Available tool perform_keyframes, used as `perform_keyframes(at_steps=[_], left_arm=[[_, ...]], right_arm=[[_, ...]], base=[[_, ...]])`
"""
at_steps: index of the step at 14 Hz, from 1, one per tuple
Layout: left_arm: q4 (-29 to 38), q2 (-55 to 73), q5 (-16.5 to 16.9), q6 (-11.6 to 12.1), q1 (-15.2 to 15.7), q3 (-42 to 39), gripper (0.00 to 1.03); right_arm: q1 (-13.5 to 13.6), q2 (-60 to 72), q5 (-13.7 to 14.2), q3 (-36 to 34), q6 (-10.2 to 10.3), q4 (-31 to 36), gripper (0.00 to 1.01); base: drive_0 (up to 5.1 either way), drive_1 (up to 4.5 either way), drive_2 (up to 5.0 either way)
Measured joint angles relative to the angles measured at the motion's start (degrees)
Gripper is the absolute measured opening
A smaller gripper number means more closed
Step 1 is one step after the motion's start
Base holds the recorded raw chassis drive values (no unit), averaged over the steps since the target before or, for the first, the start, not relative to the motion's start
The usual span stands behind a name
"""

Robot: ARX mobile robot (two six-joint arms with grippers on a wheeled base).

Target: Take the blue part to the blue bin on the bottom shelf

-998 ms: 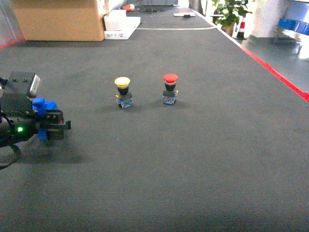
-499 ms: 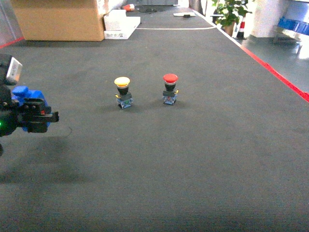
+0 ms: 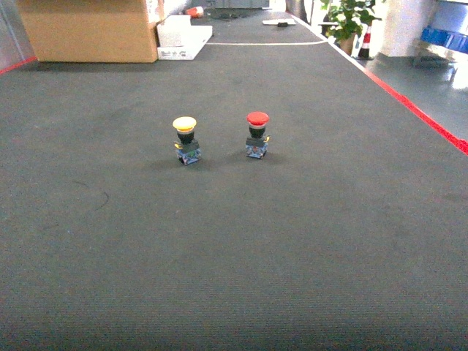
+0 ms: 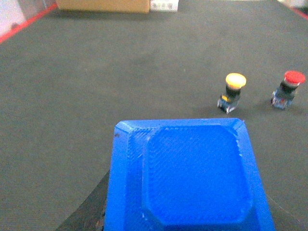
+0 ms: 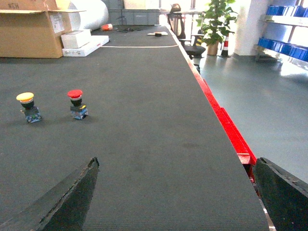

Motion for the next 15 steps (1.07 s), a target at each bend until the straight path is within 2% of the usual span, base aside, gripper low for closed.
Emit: perform_keyframes(at_steps=[2,4,6,8,15], left_arm=[[-12.2,-16.61,-4.48,-0.55,-2.58,0.0,0.44],[-24.28,-30.84,-9.07,-1.33,-6.88,0.07,0.44],[-31.41,-38.66,-14.75,-1.77,-11.13,0.22,0.44],[-32.39,-39.63,-16.33,-2.95,-13.86,0.33,0.44],[-32.57,-39.32,-16.15,-3.45,-13.97,0.0,0.44]], right_arm=[[0.0,0.0,0.0,0.0,0.0,0.0,0.98],[0.0,0.0,0.0,0.0,0.0,0.0,0.98],[0.0,0.0,0.0,0.0,0.0,0.0,0.98],[0.0,0.0,-0.02,0.0,0.0,0.02,0.98],[0.0,0.0,0.0,0.0,0.0,0.0,0.98]], base=[[0.0,0.0,0.0],[0.0,0.0,0.0],[0.0,0.0,0.0],[0.0,0.0,0.0],[0.0,0.0,0.0]])
